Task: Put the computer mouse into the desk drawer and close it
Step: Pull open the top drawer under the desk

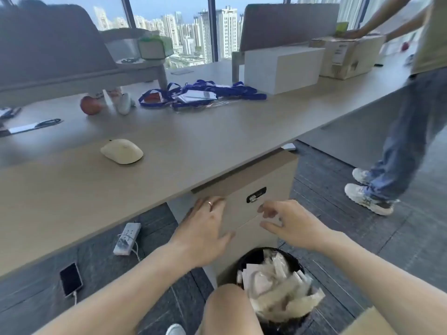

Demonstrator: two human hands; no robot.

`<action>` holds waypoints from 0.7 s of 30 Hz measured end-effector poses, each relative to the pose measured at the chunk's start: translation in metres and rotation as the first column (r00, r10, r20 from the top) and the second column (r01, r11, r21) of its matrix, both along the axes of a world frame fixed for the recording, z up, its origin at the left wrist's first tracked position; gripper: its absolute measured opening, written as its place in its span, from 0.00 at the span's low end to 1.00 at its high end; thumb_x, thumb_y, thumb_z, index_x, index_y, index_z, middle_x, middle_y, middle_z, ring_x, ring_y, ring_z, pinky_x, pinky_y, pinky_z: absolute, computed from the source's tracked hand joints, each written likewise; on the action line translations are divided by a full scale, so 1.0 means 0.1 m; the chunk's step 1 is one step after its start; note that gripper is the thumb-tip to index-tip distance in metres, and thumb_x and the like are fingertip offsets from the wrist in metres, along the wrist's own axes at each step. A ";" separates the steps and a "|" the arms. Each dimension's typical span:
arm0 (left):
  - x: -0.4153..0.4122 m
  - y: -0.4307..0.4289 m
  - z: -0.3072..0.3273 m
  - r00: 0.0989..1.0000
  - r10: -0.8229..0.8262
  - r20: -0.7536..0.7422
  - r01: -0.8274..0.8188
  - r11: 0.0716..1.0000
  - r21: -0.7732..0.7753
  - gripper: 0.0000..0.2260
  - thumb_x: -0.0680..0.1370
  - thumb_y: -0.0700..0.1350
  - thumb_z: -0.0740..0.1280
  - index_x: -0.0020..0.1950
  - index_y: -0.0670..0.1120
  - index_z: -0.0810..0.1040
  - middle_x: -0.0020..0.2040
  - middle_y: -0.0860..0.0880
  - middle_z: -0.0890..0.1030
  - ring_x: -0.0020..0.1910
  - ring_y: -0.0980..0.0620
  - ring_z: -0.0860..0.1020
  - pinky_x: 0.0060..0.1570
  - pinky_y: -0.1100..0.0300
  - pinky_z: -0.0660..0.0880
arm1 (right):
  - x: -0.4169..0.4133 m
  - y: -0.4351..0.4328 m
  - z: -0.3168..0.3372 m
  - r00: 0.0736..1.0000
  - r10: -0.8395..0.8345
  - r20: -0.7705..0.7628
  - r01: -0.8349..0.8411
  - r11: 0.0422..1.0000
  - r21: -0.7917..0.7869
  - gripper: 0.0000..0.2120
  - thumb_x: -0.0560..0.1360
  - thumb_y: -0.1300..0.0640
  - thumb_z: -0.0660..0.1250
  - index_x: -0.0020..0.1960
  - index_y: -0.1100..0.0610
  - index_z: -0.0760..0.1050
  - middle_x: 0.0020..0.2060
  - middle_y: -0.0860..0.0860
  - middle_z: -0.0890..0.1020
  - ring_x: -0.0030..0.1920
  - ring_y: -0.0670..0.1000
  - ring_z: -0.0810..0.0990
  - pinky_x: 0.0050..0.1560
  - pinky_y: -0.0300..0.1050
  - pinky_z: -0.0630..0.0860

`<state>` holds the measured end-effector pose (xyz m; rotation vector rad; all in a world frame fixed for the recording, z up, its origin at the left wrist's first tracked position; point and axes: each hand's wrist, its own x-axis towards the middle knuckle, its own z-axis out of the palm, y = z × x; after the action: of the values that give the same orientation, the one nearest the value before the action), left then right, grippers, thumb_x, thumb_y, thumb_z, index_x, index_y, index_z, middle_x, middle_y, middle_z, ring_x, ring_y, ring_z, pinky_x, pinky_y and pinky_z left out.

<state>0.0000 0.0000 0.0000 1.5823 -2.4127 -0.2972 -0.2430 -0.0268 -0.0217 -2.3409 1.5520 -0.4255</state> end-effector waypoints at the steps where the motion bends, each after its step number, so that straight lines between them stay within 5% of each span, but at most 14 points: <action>1: -0.01 -0.04 -0.03 1.000 0.017 -0.009 -0.017 1.000 -0.011 0.33 0.79 0.57 0.65 0.79 0.45 0.59 0.77 0.48 0.63 0.75 0.50 0.58 0.75 0.54 0.58 | 0.02 -0.07 -0.08 0.994 -0.079 0.069 0.077 0.996 0.034 0.14 0.74 0.44 0.66 0.56 0.49 0.79 0.45 0.43 0.84 0.48 0.44 0.82 0.51 0.44 0.78; 5: -0.06 -0.13 -0.11 0.997 0.074 -0.013 -0.075 0.994 -0.076 0.30 0.79 0.55 0.65 0.78 0.46 0.62 0.74 0.49 0.65 0.73 0.50 0.61 0.72 0.55 0.63 | 0.17 -0.36 -0.23 0.899 -0.370 0.234 0.304 0.912 0.276 0.12 0.75 0.45 0.67 0.49 0.53 0.80 0.42 0.49 0.85 0.42 0.50 0.83 0.46 0.45 0.79; 10: -0.13 -0.18 -0.06 0.986 0.139 0.094 -0.121 0.977 -0.175 0.25 0.79 0.58 0.63 0.73 0.48 0.69 0.67 0.50 0.71 0.66 0.50 0.69 0.57 0.56 0.76 | 0.36 -0.70 -0.32 0.549 -0.680 0.486 0.259 0.692 0.674 0.13 0.81 0.56 0.62 0.56 0.67 0.73 0.37 0.59 0.81 0.33 0.57 0.80 0.34 0.46 0.81; 13: -0.20 -0.22 -0.03 0.968 0.177 0.175 -0.140 0.968 -0.207 0.24 0.79 0.58 0.62 0.72 0.49 0.70 0.65 0.50 0.72 0.64 0.49 0.71 0.47 0.57 0.76 | 0.43 -0.78 -0.35 0.416 -0.764 0.494 0.222 0.612 0.759 0.09 0.82 0.60 0.59 0.53 0.67 0.71 0.34 0.60 0.77 0.31 0.57 0.78 0.25 0.44 0.79; 17: -0.24 -0.25 0.02 0.932 0.218 0.291 -0.150 0.960 -0.237 0.23 0.79 0.58 0.61 0.72 0.50 0.71 0.66 0.50 0.73 0.62 0.49 0.71 0.40 0.57 0.70 | 0.47 -0.74 -0.34 0.311 -0.794 0.522 0.128 0.579 0.805 0.11 0.82 0.61 0.59 0.44 0.66 0.72 0.35 0.61 0.77 0.33 0.57 0.78 0.27 0.43 0.80; 21: -0.23 -0.27 0.03 0.921 0.214 0.327 -0.138 0.961 -0.242 0.21 0.79 0.57 0.61 0.70 0.51 0.72 0.64 0.51 0.73 0.60 0.49 0.73 0.38 0.57 0.69 | 0.48 -0.72 -0.39 0.302 -0.781 0.546 0.131 0.602 0.788 0.09 0.81 0.61 0.58 0.44 0.63 0.72 0.33 0.58 0.77 0.31 0.54 0.77 0.28 0.41 0.78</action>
<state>-0.0227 -0.0268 0.0033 1.8626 -2.4168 0.2970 -0.1947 -0.0990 -0.0605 -0.7258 1.4438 -0.9084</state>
